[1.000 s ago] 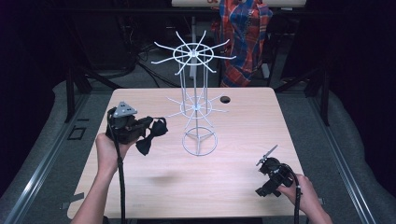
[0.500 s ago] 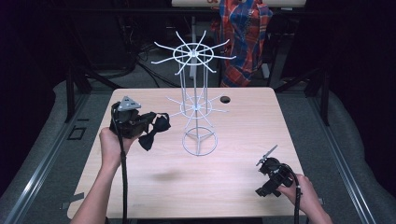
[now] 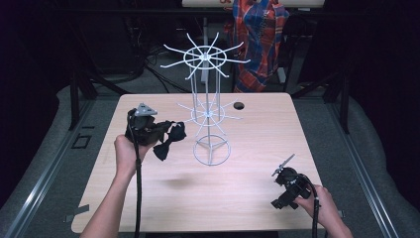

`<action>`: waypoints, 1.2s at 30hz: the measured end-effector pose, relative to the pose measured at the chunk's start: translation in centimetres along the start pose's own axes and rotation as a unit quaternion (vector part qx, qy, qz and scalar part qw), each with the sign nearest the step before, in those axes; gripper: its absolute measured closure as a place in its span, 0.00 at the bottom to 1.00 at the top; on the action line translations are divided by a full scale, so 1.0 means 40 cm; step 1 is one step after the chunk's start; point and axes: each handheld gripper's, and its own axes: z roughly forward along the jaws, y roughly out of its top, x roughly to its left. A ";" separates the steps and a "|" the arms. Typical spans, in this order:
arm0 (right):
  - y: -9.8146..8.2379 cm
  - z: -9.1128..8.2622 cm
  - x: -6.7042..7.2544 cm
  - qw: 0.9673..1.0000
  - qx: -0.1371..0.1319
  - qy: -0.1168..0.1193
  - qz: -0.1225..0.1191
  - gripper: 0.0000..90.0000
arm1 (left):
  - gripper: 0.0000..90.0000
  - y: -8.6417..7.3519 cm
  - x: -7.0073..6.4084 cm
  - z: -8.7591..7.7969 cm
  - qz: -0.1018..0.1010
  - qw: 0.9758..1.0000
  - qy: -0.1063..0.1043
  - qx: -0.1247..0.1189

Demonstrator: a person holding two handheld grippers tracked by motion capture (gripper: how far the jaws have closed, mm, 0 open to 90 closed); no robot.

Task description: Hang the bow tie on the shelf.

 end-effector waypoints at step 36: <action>0.000 0.001 0.000 1.000 0.000 0.004 0.002 0.16 | 0.93 -0.014 -0.038 0.083 -0.025 0.999 -0.026 -0.006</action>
